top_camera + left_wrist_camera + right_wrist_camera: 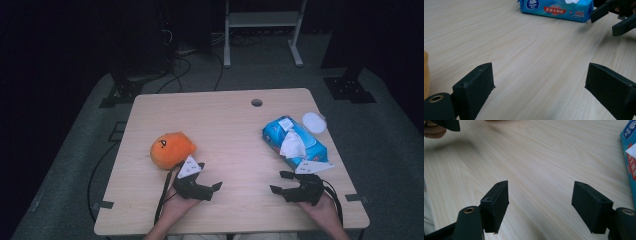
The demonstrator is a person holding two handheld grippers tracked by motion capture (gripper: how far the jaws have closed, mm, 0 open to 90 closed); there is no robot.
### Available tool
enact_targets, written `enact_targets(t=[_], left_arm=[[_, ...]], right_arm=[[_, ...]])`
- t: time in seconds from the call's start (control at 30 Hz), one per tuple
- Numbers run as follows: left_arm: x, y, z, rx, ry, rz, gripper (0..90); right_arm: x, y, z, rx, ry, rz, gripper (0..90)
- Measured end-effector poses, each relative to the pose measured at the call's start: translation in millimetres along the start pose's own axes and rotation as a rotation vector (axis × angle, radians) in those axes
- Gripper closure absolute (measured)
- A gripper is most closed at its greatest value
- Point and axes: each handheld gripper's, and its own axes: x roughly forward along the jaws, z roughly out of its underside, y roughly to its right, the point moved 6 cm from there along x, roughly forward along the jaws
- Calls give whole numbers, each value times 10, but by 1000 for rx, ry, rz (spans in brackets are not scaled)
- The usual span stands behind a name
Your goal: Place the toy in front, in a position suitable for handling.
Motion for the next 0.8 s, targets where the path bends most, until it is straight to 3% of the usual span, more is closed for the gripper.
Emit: enact_targets(t=[0.4,0.8], left_arm=[[-73,-71,-138,20,43,-33,78],[-379,-428,-282,-21,141,-131,78]], right_arm=[[20,-5,25,13,-9,-11,287],[26,-35,14,8,-11,-8,287]])
